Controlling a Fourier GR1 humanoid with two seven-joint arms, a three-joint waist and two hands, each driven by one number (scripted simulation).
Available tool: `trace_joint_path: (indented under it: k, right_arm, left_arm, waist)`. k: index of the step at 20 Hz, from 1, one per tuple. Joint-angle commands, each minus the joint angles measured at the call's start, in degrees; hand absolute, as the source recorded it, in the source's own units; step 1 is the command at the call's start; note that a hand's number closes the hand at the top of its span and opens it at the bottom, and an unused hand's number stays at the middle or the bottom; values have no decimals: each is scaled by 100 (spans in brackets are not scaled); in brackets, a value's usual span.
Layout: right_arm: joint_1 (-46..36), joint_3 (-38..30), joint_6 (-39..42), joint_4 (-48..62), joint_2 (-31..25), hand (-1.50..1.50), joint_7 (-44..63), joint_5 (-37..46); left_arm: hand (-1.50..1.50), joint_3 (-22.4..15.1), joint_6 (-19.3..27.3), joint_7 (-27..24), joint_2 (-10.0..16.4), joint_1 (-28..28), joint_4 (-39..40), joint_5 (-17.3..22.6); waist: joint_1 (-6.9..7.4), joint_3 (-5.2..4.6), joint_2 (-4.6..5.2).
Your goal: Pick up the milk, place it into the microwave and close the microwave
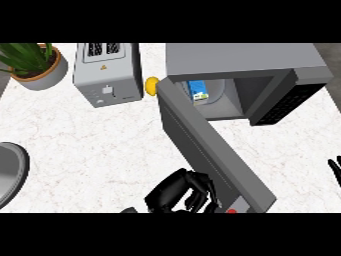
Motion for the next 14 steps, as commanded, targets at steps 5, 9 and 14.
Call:
trace_joint_path:
  k: [5, 9, 14]
  right_arm:
    - [70, 314, 460, -1198, -194, -150, 616, -768]
    - [-164, 428, 330, -1608, -344, -150, 1007, -892]
    - [107, 545, 429, -2081, -479, -150, 1293, -1183]
  left_arm:
    - [150, -1435, 1801, 205, -37, -1010, 358, 948]
    - [150, -1358, 2237, 401, -34, -1776, 589, 1403]
    - [150, -1315, 3002, 290, -35, -2262, 844, 1784]
  waist:
    - [-207, -6, 48]
    - [-322, -10, 96]
    - [-512, -16, 103]
